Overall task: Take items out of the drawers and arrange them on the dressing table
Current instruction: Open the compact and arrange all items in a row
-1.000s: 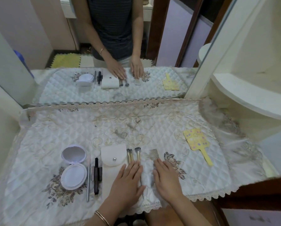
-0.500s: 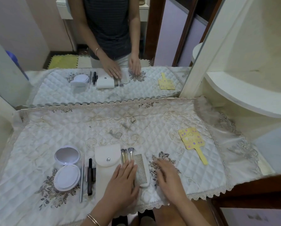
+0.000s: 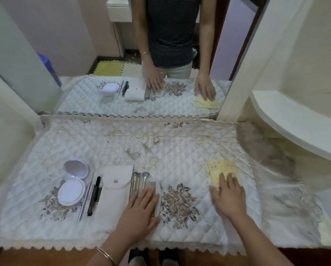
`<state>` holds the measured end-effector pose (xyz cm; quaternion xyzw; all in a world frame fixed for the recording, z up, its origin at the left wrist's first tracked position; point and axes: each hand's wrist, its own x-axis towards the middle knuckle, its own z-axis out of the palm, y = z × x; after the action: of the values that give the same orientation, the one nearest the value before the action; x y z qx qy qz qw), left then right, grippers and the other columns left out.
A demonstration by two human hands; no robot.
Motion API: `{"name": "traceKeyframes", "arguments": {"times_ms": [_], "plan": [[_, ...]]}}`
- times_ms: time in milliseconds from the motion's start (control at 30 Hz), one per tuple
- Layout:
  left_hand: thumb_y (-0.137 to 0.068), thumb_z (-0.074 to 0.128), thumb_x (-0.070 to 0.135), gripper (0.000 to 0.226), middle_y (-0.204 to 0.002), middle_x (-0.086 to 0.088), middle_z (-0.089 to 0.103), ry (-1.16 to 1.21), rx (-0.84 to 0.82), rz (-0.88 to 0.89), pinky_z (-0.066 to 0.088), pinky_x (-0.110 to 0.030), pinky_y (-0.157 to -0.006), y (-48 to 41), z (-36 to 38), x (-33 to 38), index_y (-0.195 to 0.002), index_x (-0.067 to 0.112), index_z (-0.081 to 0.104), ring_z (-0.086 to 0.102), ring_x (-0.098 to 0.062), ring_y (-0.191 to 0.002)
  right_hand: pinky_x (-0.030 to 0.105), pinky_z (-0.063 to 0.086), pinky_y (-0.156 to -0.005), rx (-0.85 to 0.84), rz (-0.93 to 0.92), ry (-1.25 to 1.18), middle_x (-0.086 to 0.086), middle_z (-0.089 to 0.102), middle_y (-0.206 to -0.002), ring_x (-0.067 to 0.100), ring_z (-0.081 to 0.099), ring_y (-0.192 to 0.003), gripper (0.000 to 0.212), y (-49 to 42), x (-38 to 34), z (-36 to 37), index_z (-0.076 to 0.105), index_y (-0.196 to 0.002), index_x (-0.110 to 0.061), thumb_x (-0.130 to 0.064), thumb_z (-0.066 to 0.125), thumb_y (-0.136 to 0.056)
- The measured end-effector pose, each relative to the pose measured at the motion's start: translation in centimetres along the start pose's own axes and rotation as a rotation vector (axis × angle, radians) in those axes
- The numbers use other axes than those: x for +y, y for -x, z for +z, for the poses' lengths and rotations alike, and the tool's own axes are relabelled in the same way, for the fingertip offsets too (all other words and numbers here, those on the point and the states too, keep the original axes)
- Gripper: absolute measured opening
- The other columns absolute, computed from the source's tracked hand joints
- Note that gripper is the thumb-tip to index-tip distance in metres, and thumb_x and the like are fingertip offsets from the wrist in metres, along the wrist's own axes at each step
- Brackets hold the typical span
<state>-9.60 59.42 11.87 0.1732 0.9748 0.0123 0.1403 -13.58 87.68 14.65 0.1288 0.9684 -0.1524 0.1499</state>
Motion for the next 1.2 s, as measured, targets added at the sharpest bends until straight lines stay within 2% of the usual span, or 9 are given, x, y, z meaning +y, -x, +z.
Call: {"name": "traceKeyframes", "arguments": {"times_ms": [167, 300, 533, 633, 700, 800, 1000, 1100, 1200], "plan": [[-0.089, 0.008, 0.060, 0.064, -0.132, 0.006, 0.058, 0.045, -0.059, -0.070, 0.004, -0.030, -0.108, 0.3, -0.4, 0.7, -0.130, 0.025, 0.042, 0.055, -0.013, -0.120, 0.045, 0.020, -0.114, 0.020, -0.177, 0.002, 0.007, 0.023, -0.154, 0.027, 0.022, -0.141, 0.071, 3.3, -2.9, 2.2, 0.028, -0.142, -0.025, -0.055, 0.006, -0.082], [-0.088, 0.009, 0.061, 0.065, -0.133, 0.005, 0.056, 0.081, -0.036, -0.063, 0.002, -0.028, -0.108, 0.9, -0.6, 0.2, -0.129, 0.025, 0.044, 0.044, -0.017, -0.126, 0.035, 0.057, -0.077, -0.047, -0.278, 0.027, 0.007, 0.068, -0.117, 0.026, 0.063, -0.101, 0.055, 5.2, -5.7, 4.3, 0.067, -0.109, -0.025, -0.045, 0.019, -0.092], [-0.076, 0.037, 0.060, 0.060, -0.129, 0.002, 0.060, 0.118, 0.015, -0.017, -0.002, -0.028, -0.111, 1.8, 0.1, -0.8, -0.124, 0.025, 0.045, 0.034, -0.016, -0.125, 0.031, 0.059, -0.069, 0.055, -0.308, 0.120, 0.001, 0.071, -0.107, 0.018, 0.052, -0.100, 0.044, 7.0, -8.3, 5.1, 0.069, -0.104, -0.029, -0.040, 0.036, -0.076], [-0.077, 0.036, 0.058, 0.059, -0.127, 0.001, 0.062, 0.124, 0.052, -0.007, -0.004, -0.028, -0.113, 1.5, 0.3, -0.7, -0.122, 0.022, 0.046, 0.035, -0.017, -0.124, 0.034, 0.059, -0.068, 0.043, -0.283, 0.147, 0.005, 0.071, -0.107, 0.024, 0.065, -0.093, 0.042, 7.5, -8.5, 5.5, 0.068, -0.105, -0.025, -0.038, 0.039, -0.077], [-0.077, 0.036, 0.057, 0.058, -0.126, -0.001, 0.063, 0.125, 0.075, 0.004, -0.005, -0.028, -0.114, 1.5, 0.4, -0.8, -0.121, 0.020, 0.049, 0.035, -0.018, -0.123, 0.035, 0.059, -0.068, 0.078, -0.297, 0.174, 0.007, 0.071, -0.107, 0.026, 0.068, -0.091, 0.034, 7.6, -8.6, 5.6, 0.068, -0.106, -0.024, -0.036, 0.057, -0.077], [-0.078, 0.036, 0.056, 0.059, -0.127, -0.002, 0.062, 0.125, 0.090, 0.024, -0.004, -0.028, -0.113, 1.5, 0.6, -0.9, -0.120, 0.019, 0.054, 0.035, -0.019, -0.123, 0.036, 0.060, -0.065, 0.087, -0.262, 0.163, 0.008, 0.072, -0.103, 0.027, 0.069, -0.088, 0.048, 7.6, -8.7, 5.8, 0.070, -0.103, -0.021, -0.031, 0.084, -0.058], [-0.092, 0.013, 0.054, 0.061, -0.132, -0.004, 0.058, 0.167, 0.127, 0.016, 0.002, -0.031, -0.111, 2.0, 0.5, -1.4, -0.123, 0.019, 0.052, 0.033, -0.023, -0.127, 0.036, 0.058, -0.073, 0.037, -0.187, 0.078, 0.007, 0.071, -0.108, 0.027, 0.068, -0.094, 0.040, 7.6, -8.4, 5.8, 0.069, -0.105, -0.023, -0.038, 0.042, -0.079], [-0.091, 0.008, 0.056, 0.066, -0.134, -0.006, 0.055, 0.170, 0.154, -0.017, 0.002, -0.032, -0.111, 2.8, 0.3, -2.4, -0.126, 0.022, 0.053, 0.031, -0.025, -0.128, 0.043, 0.047, -0.096, 0.100, -0.229, 0.047, 0.011, 0.054, -0.133, 0.032, 0.050, -0.121, 0.072, 7.6, -8.6, 6.0, 0.056, -0.124, -0.024, -0.064, 0.013, -0.084], [-0.091, 0.010, 0.059, 0.064, -0.131, -0.007, 0.058, 0.196, 0.144, -0.053, 0.001, -0.029, -0.111, 3.8, 0.1, -3.8, -0.124, 0.021, 0.049, 0.033, -0.023, -0.125, 0.040, 0.021, -0.115, 0.016, -0.219, -0.034, 0.006, 0.020, -0.154, 0.027, 0.014, -0.141, 0.103, 7.9, -8.7, 6.2, 0.029, -0.141, -0.027, -0.085, -0.001, -0.061]]}}
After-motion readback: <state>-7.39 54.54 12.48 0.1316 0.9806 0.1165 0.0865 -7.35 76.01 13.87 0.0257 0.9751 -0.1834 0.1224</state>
